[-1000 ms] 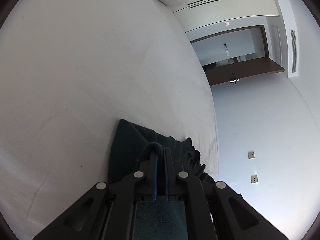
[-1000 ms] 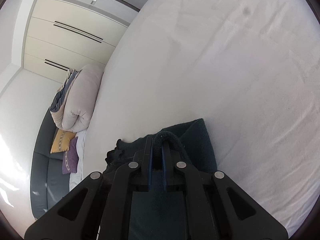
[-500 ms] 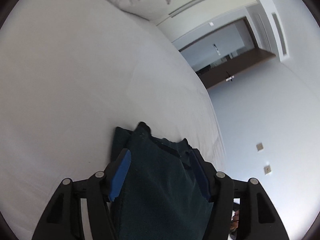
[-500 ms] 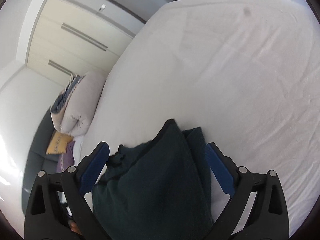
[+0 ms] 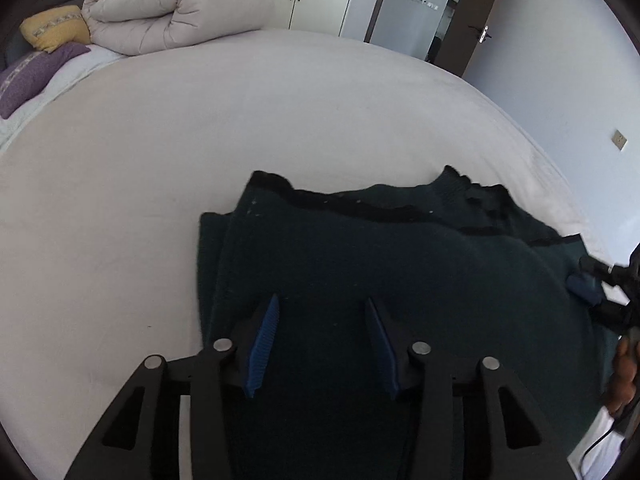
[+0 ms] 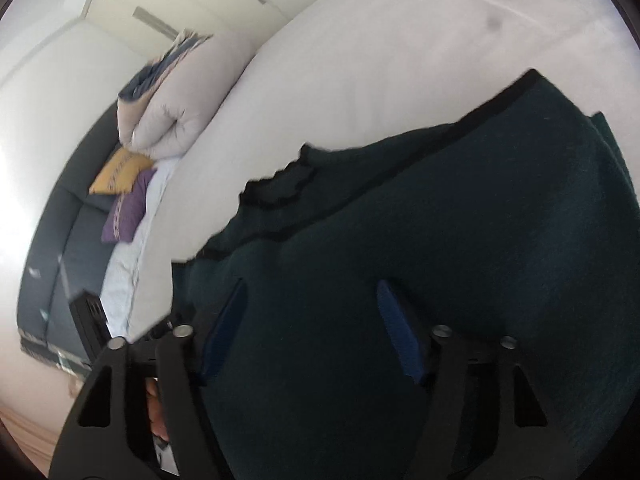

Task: Fold small clothes
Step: 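Lay the hem near the collar and open both tools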

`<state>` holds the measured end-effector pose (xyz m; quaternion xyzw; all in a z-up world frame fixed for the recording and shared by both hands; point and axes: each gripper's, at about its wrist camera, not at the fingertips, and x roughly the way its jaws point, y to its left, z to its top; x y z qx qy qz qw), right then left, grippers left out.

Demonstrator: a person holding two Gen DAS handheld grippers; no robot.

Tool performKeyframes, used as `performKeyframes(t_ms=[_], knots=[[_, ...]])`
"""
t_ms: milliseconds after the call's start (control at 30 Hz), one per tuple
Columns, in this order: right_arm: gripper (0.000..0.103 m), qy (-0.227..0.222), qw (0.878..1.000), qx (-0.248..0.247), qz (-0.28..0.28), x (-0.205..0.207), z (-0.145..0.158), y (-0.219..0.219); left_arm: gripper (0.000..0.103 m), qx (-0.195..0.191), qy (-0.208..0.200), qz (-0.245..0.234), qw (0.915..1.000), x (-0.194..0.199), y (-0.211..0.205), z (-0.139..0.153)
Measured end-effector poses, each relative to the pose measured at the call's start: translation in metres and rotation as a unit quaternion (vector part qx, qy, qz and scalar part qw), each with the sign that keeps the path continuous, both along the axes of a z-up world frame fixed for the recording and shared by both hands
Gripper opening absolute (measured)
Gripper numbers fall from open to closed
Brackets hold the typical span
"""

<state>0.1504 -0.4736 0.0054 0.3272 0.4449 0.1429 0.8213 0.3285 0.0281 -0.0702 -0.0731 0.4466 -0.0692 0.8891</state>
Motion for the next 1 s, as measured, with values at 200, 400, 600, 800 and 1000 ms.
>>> performKeyframes(t_ms=[200,400,600,800,1000], knots=[[0.022,0.004,0.993,0.009,-0.121,0.02,-0.021,-0.081,0.045,0.027,-0.014,0.007,0.9995,-0.012,0.0,-0.004],[0.025,0.001,0.989,-0.014,-0.148,0.017,-0.015,-0.086,0.045,0.034,-0.015,0.01,0.9993,-0.012,-0.007,-0.002],[0.025,-0.042,0.999,0.01,-0.025,0.006,0.018,0.006,0.045,0.048,-0.021,0.01,0.9986,-0.014,-0.009,-0.004],[0.021,0.002,1.0,0.01,-0.009,0.036,-0.033,0.047,0.045,0.042,-0.019,0.008,0.9989,-0.013,-0.007,-0.005],[0.021,-0.029,0.989,0.036,-0.141,0.028,-0.051,-0.036,0.045,0.039,-0.02,0.007,0.999,-0.01,-0.004,-0.006]])
